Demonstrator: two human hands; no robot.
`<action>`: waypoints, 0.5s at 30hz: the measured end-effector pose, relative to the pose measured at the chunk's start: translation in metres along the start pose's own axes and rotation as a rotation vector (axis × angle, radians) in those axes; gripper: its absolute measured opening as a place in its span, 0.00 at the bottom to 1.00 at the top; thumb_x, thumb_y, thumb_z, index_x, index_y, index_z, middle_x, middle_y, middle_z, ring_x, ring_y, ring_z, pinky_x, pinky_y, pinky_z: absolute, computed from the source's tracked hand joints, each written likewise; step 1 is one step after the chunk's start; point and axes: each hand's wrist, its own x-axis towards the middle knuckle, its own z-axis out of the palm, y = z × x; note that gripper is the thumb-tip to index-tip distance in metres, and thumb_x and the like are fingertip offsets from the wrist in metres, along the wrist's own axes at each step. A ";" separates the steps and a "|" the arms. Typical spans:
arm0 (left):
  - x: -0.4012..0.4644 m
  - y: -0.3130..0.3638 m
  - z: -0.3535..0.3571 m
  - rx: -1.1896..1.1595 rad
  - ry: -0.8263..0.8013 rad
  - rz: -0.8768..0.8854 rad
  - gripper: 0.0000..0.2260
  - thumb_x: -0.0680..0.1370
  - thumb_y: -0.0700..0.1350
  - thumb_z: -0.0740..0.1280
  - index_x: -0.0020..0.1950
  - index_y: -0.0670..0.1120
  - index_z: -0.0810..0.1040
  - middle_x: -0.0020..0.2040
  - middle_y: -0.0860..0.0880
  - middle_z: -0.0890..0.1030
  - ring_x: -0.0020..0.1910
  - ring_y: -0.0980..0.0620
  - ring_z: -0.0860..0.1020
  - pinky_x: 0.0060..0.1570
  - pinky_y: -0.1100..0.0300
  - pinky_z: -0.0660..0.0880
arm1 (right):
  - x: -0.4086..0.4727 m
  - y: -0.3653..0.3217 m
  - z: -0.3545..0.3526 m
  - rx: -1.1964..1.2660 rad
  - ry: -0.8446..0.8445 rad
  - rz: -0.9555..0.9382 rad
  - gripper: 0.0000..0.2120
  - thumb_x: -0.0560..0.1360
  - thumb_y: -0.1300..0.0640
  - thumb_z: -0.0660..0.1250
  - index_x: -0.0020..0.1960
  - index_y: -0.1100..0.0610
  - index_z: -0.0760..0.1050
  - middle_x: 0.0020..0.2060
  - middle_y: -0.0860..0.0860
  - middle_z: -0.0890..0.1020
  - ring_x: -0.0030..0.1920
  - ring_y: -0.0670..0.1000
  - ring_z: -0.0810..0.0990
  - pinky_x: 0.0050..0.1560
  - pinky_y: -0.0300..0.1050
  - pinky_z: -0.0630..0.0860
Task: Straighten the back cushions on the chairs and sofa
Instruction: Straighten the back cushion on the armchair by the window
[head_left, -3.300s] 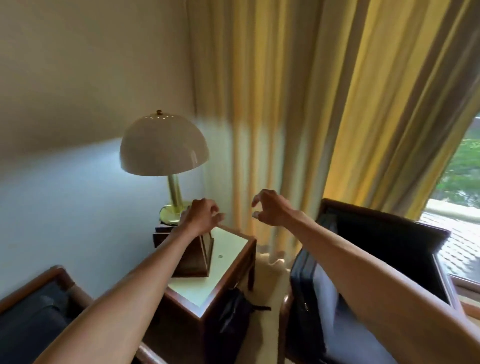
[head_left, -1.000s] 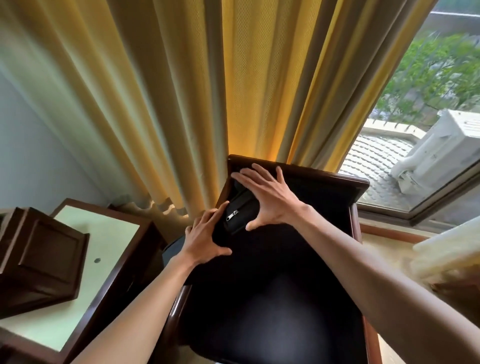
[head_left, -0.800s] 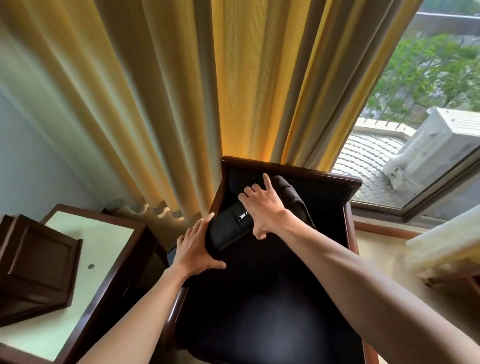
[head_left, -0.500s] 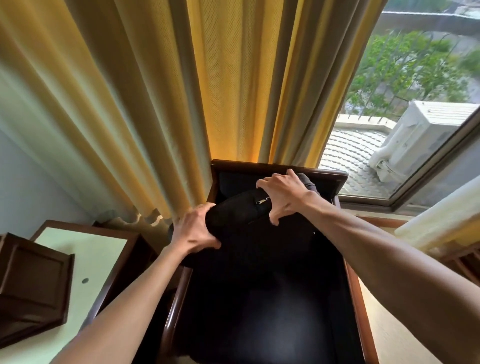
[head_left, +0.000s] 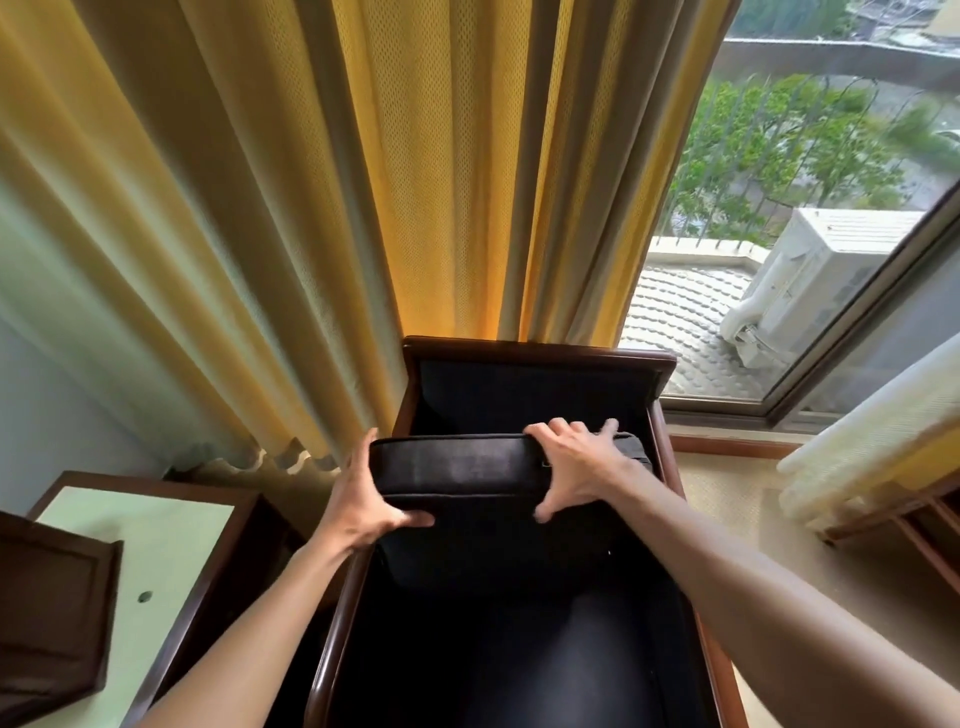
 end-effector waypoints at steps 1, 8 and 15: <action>-0.002 -0.004 -0.003 -0.023 -0.007 -0.008 0.64 0.48 0.54 0.86 0.78 0.49 0.55 0.73 0.43 0.66 0.73 0.43 0.65 0.71 0.45 0.65 | 0.003 -0.017 0.005 -0.009 0.036 -0.040 0.58 0.52 0.31 0.75 0.75 0.52 0.56 0.66 0.52 0.69 0.67 0.57 0.68 0.64 0.79 0.55; -0.007 -0.050 -0.014 -0.162 -0.136 0.022 0.48 0.53 0.38 0.84 0.62 0.66 0.63 0.63 0.47 0.71 0.65 0.40 0.72 0.48 0.44 0.81 | 0.013 -0.089 0.021 0.083 0.223 -0.101 0.37 0.53 0.42 0.78 0.54 0.56 0.67 0.48 0.50 0.77 0.52 0.55 0.76 0.54 0.55 0.68; 0.007 0.027 -0.020 -0.096 -0.093 0.274 0.43 0.50 0.56 0.84 0.62 0.50 0.72 0.58 0.53 0.78 0.54 0.59 0.76 0.56 0.65 0.73 | -0.009 -0.019 -0.009 0.264 0.254 -0.021 0.43 0.50 0.38 0.78 0.60 0.52 0.69 0.50 0.51 0.79 0.52 0.55 0.77 0.52 0.54 0.73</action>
